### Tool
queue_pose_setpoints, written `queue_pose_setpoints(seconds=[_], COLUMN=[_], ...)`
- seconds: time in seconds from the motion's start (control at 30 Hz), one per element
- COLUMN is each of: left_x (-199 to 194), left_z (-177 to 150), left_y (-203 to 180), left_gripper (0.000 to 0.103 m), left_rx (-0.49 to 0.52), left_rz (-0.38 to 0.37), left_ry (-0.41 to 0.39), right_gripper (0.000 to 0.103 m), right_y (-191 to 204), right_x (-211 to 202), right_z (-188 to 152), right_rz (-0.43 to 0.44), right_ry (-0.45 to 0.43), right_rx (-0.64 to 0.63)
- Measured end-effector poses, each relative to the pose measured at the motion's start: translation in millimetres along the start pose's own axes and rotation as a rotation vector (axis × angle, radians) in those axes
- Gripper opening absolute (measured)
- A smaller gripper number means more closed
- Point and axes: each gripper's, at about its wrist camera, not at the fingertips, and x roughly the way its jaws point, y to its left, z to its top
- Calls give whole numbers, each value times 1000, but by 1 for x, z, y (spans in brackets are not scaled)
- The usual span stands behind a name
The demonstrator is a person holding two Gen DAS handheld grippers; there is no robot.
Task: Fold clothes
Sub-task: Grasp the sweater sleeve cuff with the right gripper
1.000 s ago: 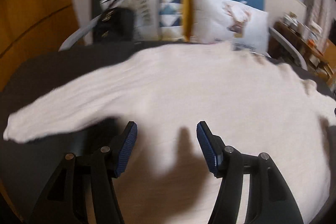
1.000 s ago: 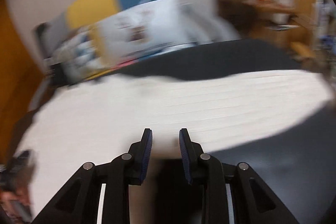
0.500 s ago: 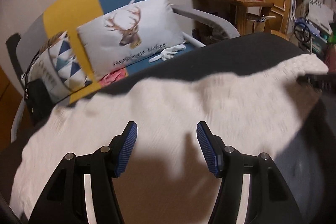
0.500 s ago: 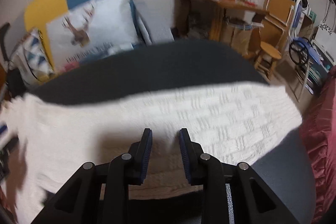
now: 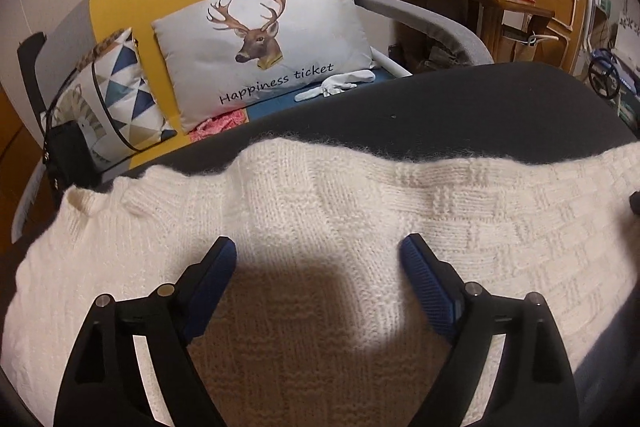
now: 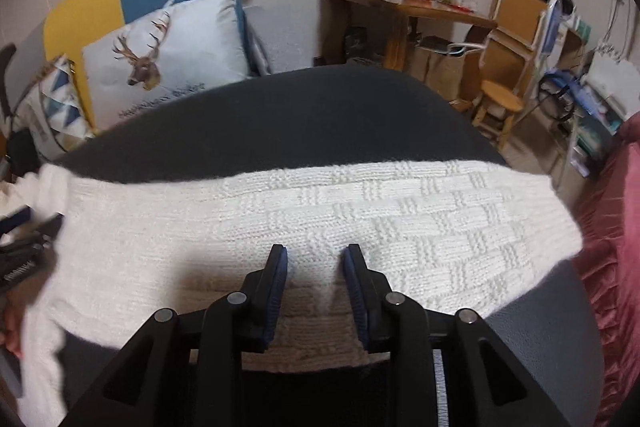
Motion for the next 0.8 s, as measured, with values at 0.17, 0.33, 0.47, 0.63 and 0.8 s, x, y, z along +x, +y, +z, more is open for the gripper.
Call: queue_pose_setpoints(seconds=[0.17, 0.33, 0.47, 0.63, 0.8], left_x=[-25, -58, -85, -112, -122], left_z=[-10, -40, -64, -99, -126], left_y=[9, -4, -5, 42, 117], left_gripper=[88, 88, 88, 88, 88], left_rx=[-47, -40, -20, -50, -166], left_rz=[-87, -179, -217, -186, -80], left_ry=[-9, -36, -55, -57, -46], right_gripper=[30, 32, 34, 34, 21], right_y=[-63, -145, -190, -198, -192], right_x=[-45, -67, -55, -40, -28], right_z=[-16, -39, -48, -34, -20], right_rz=[137, 108, 136, 145, 100], right_ry=[-83, -107, -97, -139, -145], right_rx=[288, 554, 743, 755, 725])
